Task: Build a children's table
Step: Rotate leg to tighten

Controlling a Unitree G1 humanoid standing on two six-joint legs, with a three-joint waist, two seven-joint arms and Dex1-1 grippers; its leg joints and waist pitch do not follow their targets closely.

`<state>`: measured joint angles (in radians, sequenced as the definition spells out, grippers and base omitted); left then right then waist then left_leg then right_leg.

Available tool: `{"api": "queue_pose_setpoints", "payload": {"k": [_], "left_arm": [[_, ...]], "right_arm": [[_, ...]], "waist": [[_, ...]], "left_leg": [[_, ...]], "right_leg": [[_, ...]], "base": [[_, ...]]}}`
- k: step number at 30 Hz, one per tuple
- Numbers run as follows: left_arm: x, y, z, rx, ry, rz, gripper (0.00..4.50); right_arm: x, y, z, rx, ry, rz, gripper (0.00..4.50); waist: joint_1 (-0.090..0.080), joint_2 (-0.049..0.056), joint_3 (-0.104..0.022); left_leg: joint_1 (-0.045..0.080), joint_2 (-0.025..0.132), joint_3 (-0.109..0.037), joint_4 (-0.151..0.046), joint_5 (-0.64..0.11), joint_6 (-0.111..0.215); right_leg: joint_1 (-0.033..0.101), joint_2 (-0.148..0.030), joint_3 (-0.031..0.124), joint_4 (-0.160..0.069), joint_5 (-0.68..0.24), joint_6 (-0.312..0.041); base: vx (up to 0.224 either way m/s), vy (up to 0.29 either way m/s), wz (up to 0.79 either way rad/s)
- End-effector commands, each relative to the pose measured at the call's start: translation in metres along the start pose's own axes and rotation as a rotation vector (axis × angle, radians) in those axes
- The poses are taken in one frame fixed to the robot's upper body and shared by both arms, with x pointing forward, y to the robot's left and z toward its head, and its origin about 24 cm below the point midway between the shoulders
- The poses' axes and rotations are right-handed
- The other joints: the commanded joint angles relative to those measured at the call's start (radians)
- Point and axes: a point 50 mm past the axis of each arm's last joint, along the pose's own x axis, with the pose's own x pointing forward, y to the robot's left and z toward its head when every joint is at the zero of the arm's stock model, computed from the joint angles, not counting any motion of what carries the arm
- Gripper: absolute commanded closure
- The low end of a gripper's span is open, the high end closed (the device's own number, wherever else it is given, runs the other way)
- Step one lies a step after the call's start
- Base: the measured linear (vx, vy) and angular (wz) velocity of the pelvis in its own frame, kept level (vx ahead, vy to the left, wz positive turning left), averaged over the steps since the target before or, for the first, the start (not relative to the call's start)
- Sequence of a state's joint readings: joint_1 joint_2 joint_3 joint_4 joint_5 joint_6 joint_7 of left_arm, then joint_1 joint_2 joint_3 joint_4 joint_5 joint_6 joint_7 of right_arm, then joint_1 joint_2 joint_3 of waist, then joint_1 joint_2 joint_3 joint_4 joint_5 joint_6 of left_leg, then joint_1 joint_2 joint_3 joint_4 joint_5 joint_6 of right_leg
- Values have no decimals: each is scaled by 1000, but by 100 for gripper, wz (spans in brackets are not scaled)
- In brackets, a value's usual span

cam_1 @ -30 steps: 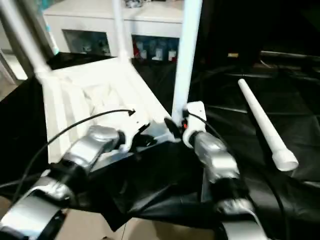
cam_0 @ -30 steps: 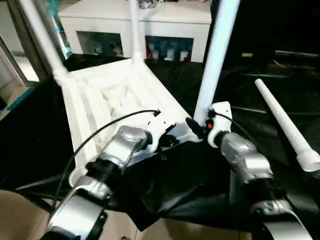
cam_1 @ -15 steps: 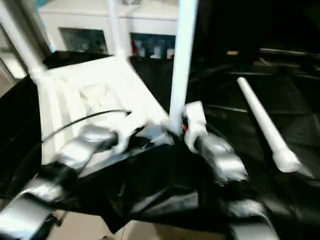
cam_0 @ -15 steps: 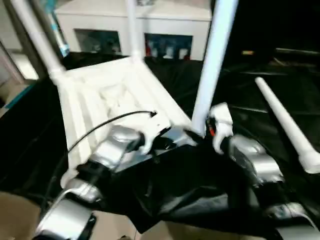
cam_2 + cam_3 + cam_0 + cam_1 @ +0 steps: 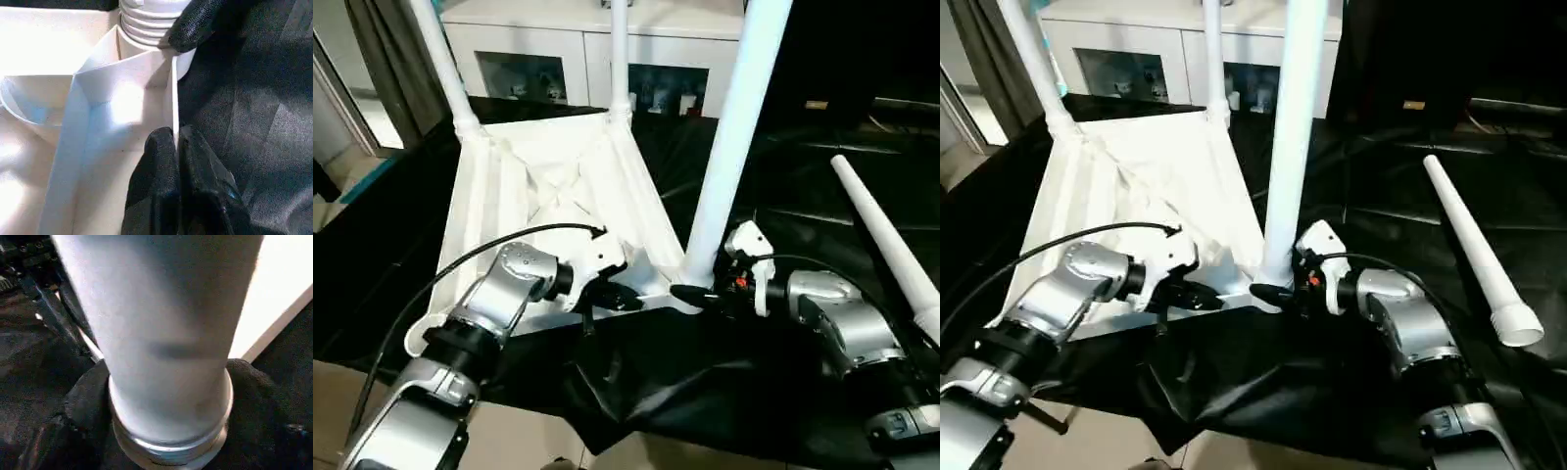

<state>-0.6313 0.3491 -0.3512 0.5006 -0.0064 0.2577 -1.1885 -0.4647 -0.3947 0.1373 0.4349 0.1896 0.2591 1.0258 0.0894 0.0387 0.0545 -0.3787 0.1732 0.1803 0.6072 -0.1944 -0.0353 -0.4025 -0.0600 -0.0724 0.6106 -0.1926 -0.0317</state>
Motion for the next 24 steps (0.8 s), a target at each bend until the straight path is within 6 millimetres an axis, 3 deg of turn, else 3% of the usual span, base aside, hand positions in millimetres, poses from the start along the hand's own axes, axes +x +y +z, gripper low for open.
{"api": "queue_pose_setpoints", "payload": {"k": [1,2,8,11,13,15,19,21,24], "left_arm": [[3,-8,7,36,-26,-94,450],[3,-9,6,34,-30,-98,450],[9,-9,5,9,-39,-54,450],[21,2,6,-35,-29,89,450],[28,7,8,-60,-25,163,450],[34,10,11,-82,-27,211,450],[43,11,16,-117,-40,256,450],[54,11,20,-144,-38,294,450],[67,8,23,-136,-30,319,450]], "right_arm": [[-2,0,4,-1,-13,-1,139],[0,4,2,13,-19,25,158],[8,8,-4,66,-53,-22,171],[22,-1,-16,137,-61,-260,172],[29,-2,-21,179,-65,-338,173],[35,-1,-23,221,-77,-383,173],[46,3,-25,257,-77,-434,173],[60,5,-26,275,-58,-518,173],[77,11,-21,296,-86,-514,173]], "waist": [[-2,-14,-72],[-1,-15,-72],[-3,-14,-73],[-10,-13,-68],[-17,-18,-62],[-21,-15,-58],[-30,-17,-60],[-34,-9,-59],[-40,-10,-55]], "left_leg": [[11,61,-20,-62,-76,95],[11,61,-20,-62,-79,92],[11,61,-20,-63,-72,89],[14,57,-21,-66,-114,58],[17,54,-23,-72,-157,31],[26,55,-23,-74,-190,21],[20,53,-25,-75,-184,29],[23,53,-25,-76,-195,22],[29,50,-27,-78,-243,13]], "right_leg": [[61,-93,54,-64,-102,-228],[61,-93,54,-65,-112,-226],[58,-93,54,-64,-111,-222],[55,-95,54,-76,-187,-213],[58,-94,53,-88,-285,-181],[51,-96,54,-98,-354,-167],[56,-96,55,-98,-336,-164],[51,-95,55,-100,-347,-165],[49,-95,52,-111,-411,-154]], "base": [[0,0,0],[0,0,0],[0,0,0],[0,0,0],[0,0,0],[0,0,0],[0,0,0],[0,0,0],[0,0,0]]}}
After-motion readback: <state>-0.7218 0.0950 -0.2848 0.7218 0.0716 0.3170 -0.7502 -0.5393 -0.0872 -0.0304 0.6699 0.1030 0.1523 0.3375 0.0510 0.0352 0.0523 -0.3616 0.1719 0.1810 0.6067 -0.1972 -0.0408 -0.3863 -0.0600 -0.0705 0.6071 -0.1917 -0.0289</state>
